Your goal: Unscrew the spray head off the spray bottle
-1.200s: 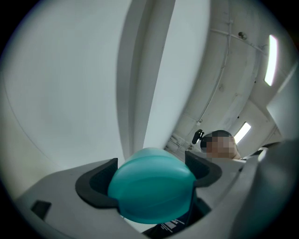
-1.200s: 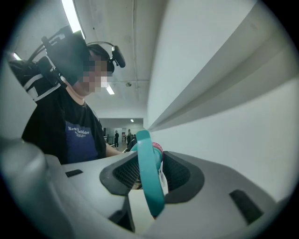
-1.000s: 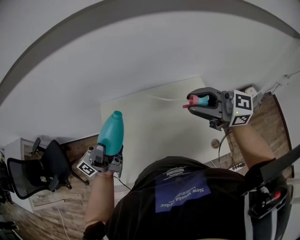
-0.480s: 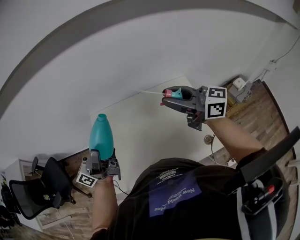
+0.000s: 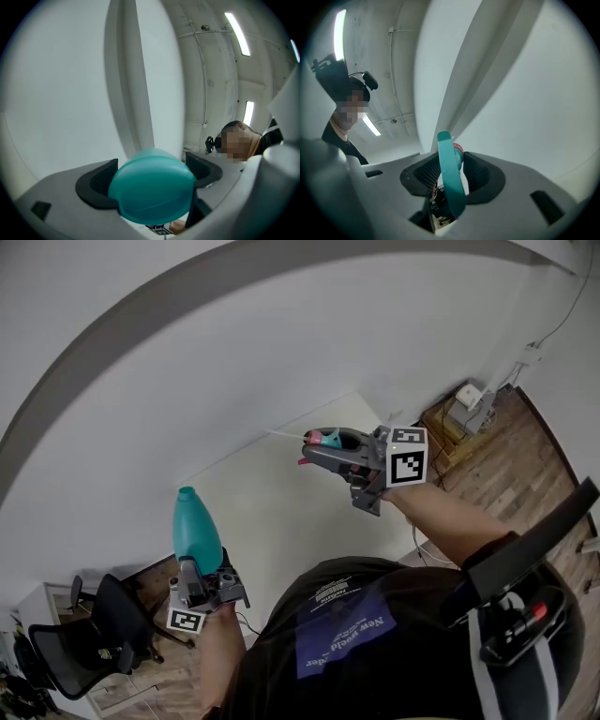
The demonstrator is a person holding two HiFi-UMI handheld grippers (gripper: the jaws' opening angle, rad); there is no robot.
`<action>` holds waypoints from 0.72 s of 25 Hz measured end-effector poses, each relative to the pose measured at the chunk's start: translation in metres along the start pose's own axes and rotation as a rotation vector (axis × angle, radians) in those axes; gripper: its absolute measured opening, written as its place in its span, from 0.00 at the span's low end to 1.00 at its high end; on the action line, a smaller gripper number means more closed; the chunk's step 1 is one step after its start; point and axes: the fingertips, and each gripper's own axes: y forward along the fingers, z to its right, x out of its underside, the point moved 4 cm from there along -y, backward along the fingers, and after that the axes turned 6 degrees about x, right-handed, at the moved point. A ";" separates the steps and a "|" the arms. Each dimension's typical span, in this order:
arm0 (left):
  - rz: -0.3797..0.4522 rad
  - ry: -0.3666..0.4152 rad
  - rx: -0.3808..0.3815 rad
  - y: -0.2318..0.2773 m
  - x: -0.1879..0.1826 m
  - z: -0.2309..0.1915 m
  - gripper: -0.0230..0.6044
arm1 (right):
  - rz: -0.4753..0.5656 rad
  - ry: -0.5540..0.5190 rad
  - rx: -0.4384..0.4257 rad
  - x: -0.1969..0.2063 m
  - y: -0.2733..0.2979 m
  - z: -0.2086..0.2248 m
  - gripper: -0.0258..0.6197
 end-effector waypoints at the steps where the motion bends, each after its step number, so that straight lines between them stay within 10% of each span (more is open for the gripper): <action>1: 0.008 -0.007 0.003 -0.003 0.000 0.001 0.76 | 0.003 0.004 0.006 0.000 0.000 0.001 0.25; 18: 0.033 -0.061 0.035 -0.017 0.001 0.004 0.76 | -0.013 -0.049 0.036 0.001 -0.001 0.002 0.25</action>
